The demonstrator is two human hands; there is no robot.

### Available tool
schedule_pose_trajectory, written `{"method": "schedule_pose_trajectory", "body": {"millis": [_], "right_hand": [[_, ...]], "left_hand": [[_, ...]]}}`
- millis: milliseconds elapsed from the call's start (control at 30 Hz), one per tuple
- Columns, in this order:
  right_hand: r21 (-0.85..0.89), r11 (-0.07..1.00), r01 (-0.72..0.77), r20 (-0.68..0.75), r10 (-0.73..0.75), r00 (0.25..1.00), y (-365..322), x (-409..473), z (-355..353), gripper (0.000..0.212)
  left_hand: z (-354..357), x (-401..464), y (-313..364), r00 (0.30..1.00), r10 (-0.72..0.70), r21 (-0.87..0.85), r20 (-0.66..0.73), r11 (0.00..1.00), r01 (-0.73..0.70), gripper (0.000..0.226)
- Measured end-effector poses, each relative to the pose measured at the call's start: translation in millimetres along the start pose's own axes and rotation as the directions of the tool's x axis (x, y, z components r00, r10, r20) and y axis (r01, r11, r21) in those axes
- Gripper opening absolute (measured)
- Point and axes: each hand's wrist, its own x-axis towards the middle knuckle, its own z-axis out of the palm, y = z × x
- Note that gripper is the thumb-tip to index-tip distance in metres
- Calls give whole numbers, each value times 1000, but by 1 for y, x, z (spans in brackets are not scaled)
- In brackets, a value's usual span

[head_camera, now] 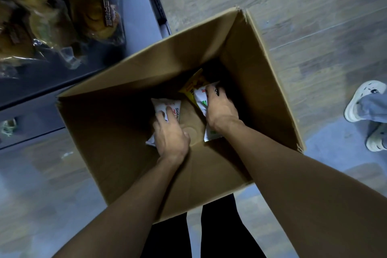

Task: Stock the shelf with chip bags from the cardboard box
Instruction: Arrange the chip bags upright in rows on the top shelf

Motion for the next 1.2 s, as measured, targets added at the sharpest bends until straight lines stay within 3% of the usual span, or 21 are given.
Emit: {"method": "schedule_pose_trajectory", "body": {"millis": [67,133,233,333,500,700,800,933,1200], "right_hand": [[-7,1000,14,27,-14,1000,5,1,3,75],[-48,999,4,124,2,992,10,3,8,99],[-216,976,35,228,15,974,12,8,18,119],[-191,982,12,254,38,967,11,17,24,102],[-116,991,-72,128,86,988,7,5,17,96],[-241,970,-32,68,50,996,2,-26,2,88],[-243,970,15,2,-15,1000,-5,-49,-20,72],[-230,972,52,-23,-59,998,-19,-92,-55,82],[-271,953,135,-245,-204,948,-54,-203,-101,61]], "left_hand": [[10,8,-5,1000,1,1,5,1000,-1,86],[21,15,-12,1000,-5,-17,16,1000,6,95],[40,19,-20,1000,7,-25,22,1000,-6,100],[51,19,-22,1000,-29,-41,0,999,29,94],[35,30,-10,957,-291,-344,-14,900,269,86],[1,17,7,946,-312,-460,87,830,316,63],[-26,-4,3,957,-268,-550,115,785,285,64],[-72,-43,-2,974,-212,-534,85,815,224,61],[-169,-132,-3,988,-34,-486,-150,873,-44,55]]}}
